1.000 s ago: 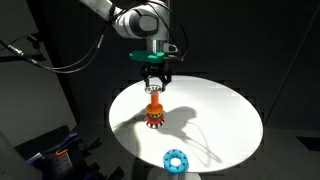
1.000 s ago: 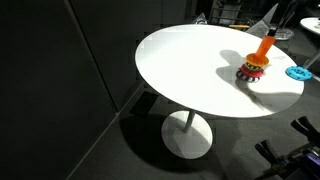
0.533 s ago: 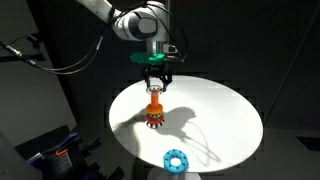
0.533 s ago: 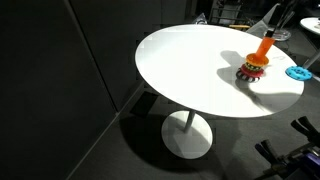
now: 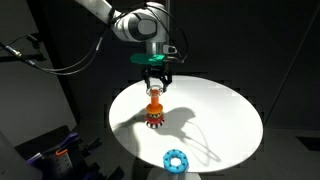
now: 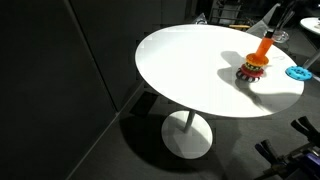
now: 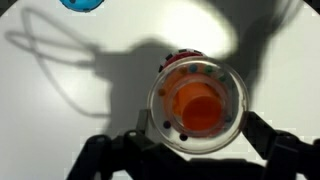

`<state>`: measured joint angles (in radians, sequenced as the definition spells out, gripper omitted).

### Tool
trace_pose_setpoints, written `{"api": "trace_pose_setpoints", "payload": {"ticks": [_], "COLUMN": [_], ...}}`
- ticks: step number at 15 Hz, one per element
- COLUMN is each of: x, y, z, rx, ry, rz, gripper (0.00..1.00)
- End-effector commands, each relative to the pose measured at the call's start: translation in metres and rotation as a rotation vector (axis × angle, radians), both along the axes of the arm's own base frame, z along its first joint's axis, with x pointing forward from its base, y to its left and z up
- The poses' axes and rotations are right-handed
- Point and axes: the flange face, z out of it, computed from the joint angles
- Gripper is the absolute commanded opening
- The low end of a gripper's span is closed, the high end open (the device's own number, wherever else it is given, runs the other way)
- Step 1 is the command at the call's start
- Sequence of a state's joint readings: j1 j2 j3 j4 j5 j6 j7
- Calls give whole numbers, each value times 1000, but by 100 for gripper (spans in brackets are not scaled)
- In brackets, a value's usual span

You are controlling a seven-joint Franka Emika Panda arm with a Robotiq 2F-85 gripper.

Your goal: Put the clear ring on the orange stand

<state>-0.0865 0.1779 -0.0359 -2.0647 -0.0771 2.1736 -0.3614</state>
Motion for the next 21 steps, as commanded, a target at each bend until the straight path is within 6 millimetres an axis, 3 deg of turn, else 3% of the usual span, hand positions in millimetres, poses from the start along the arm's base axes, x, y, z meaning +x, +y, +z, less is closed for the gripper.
{"api": "trace_pose_setpoints", "payload": {"ticks": [1,14,21], "x": [-3,9,19], "y": [-2,5,2], "z": [1,10,3], "rx": [-4,12,11], "ry": [-9,-10,13], "rz": [24,12,9], "gripper": [68,68,68]}}
